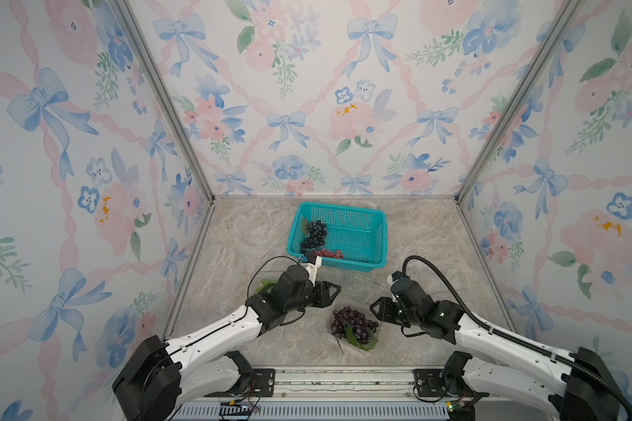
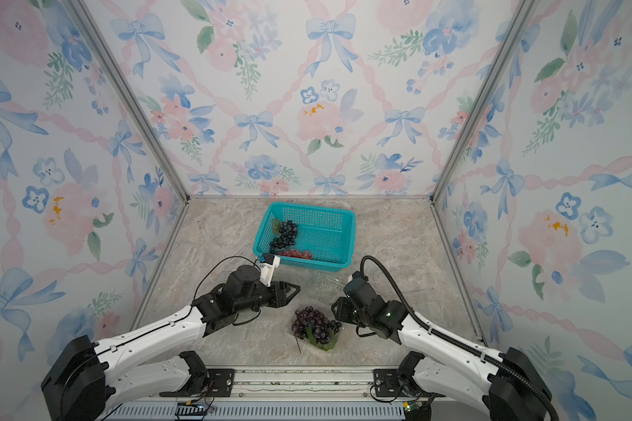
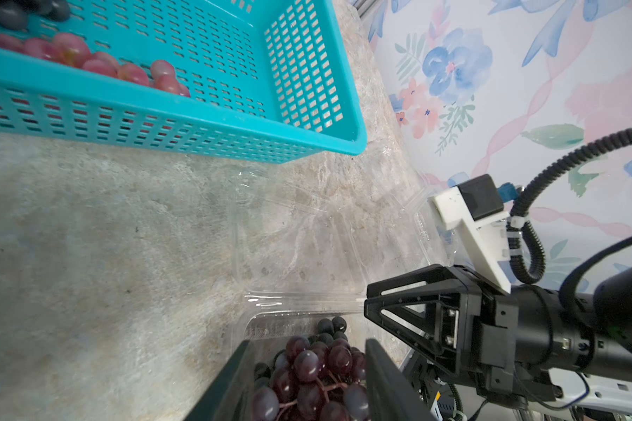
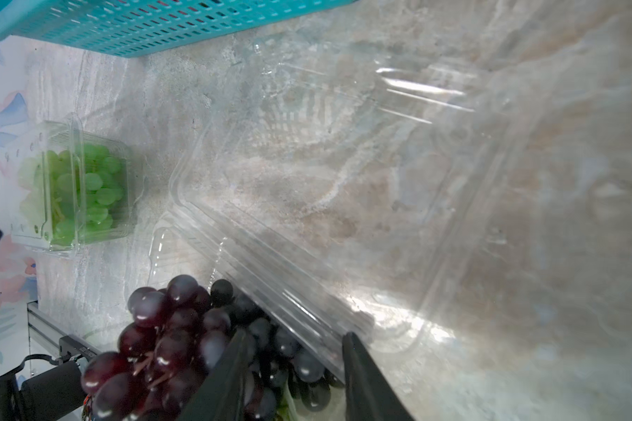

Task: Pack grapes into containers
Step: Adjust the packing box at the center of the board.

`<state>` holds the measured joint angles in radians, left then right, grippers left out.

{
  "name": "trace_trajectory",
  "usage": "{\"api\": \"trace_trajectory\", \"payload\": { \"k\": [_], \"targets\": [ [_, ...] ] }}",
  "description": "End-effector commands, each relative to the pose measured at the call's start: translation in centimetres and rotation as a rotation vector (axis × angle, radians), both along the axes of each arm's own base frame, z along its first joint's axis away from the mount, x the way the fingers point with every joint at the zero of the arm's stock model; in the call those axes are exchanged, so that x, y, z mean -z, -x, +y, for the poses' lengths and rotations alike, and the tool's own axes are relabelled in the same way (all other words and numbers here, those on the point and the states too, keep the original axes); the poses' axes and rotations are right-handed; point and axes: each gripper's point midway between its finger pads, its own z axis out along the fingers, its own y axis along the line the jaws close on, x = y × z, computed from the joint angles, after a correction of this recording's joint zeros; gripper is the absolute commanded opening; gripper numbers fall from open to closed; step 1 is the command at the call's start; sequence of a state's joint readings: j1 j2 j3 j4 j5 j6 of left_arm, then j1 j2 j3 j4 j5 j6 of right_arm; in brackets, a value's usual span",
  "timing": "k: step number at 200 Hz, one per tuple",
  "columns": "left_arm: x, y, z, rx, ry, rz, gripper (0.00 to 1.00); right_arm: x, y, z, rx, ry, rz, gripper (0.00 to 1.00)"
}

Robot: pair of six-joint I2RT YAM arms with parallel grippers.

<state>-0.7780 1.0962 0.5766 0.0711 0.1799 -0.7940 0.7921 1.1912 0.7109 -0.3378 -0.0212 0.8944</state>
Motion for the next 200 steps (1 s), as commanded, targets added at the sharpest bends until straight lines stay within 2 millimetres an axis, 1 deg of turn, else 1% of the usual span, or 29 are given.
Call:
{"api": "trace_trajectory", "payload": {
  "k": [1, 21, 29, 45, 67, 86, 106, 114, 128, 151, 172, 184, 200],
  "targets": [
    [0.2, -0.4, 0.9, -0.043, -0.013, -0.002, 0.51, -1.4, -1.7, 1.1, -0.059, -0.002, -0.062, 0.46],
    [0.3, -0.5, 1.0, -0.060, -0.010, 0.007, 0.51, -1.9, -2.4, 0.8, -0.067, 0.008, -0.076, 0.56],
    [0.4, -0.4, 1.0, -0.061, -0.007, 0.014, 0.51, -2.1, -2.4, 0.6, -0.072, 0.016, -0.078, 0.58],
    [0.7, -0.3, 1.1, -0.064, -0.007, 0.026, 0.51, -2.6, -2.1, -0.3, -0.070, 0.030, -0.078, 0.66],
    [1.6, 0.0, 1.2, -0.060, -0.017, 0.047, 0.51, -3.6, -0.7, -1.9, -0.058, 0.046, -0.087, 0.72],
    [3.2, 0.5, 1.2, -0.051, -0.041, 0.087, 0.51, -4.0, 1.0, -3.3, -0.028, 0.034, -0.084, 0.73],
    [5.2, 1.3, 1.2, -0.032, -0.075, 0.131, 0.49, -2.9, 2.4, -3.8, -0.008, -0.024, -0.053, 0.71],
    [5.9, 1.6, 1.3, -0.034, -0.093, 0.142, 0.48, -2.4, 2.6, -3.9, 0.002, -0.042, -0.047, 0.71],
    [7.1, 2.2, 1.3, -0.039, -0.117, 0.162, 0.48, -1.4, 2.7, -4.0, 0.017, -0.078, -0.020, 0.75],
    [8.5, 3.5, 0.3, -0.008, -0.142, 0.189, 0.48, -0.4, 2.4, -3.9, 0.028, -0.103, -0.011, 0.78],
    [9.7, 4.2, 0.1, -0.010, -0.157, 0.223, 0.47, -0.1, 1.8, -3.7, 0.031, -0.123, -0.010, 0.79],
    [10.0, 4.7, 0.0, -0.007, -0.147, 0.237, 0.47, -0.1, 1.3, -3.4, 0.029, -0.140, -0.012, 0.80],
    [9.8, 5.2, -0.2, -0.008, -0.122, 0.245, 0.47, 0.1, 0.6, -3.1, 0.021, -0.159, -0.012, 0.81]
  ]
}}
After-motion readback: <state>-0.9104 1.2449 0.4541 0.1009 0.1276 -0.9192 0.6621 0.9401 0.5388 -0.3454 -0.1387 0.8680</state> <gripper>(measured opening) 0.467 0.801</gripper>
